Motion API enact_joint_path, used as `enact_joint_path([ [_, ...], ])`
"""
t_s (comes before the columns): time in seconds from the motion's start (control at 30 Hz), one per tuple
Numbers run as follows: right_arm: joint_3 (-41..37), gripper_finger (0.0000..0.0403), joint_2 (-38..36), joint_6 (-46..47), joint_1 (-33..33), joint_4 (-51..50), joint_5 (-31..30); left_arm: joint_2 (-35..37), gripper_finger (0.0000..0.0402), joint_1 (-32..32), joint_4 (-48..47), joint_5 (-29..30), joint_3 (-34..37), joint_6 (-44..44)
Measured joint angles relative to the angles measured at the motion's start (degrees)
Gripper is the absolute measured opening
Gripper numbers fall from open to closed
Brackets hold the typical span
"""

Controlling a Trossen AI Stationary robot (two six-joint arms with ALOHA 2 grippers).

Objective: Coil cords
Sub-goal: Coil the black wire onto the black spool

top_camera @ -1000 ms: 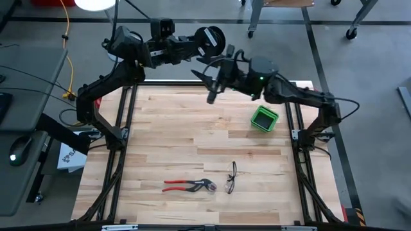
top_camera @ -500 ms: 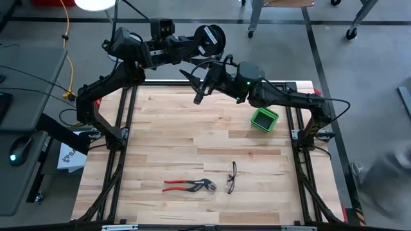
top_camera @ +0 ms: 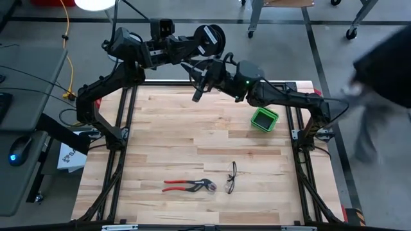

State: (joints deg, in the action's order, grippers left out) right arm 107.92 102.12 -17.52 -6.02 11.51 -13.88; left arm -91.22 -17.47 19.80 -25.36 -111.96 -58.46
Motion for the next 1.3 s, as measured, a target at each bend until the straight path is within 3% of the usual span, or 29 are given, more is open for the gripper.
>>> enact_joint_path([
  [0.13,0.0,0.0008,0.0,2.7,-0.1,-0.8,0.4,0.0,0.0001,-0.2,0.9,0.2,0.0,0.5],
  [0.37,0.0,0.0002,-1.9,6.4,1.5,-4.8,0.4,0.6,0.0001,-3.9,3.2,-0.2,0.0,2.5],
  [0.53,0.0,0.0001,-4.7,10.0,3.1,-11.1,1.1,2.2,0.0001,-8.1,-0.2,-1.4,0.0,7.9],
  [0.87,0.0,0.0000,-11.1,13.7,4.6,-26.7,1.9,7.8,0.0001,-12.7,-23.3,-3.4,0.0,19.2],
  [1.1,0.0,0.0000,-14.2,15.2,4.6,-32.4,2.1,11.5,0.0001,-13.4,-39.6,-1.9,0.0,26.1],
  [1.3,0.0,0.0000,-15.6,15.2,4.6,-34.0,2.4,13.2,0.0001,-13.4,-49.3,2.7,0.0,30.6],
])
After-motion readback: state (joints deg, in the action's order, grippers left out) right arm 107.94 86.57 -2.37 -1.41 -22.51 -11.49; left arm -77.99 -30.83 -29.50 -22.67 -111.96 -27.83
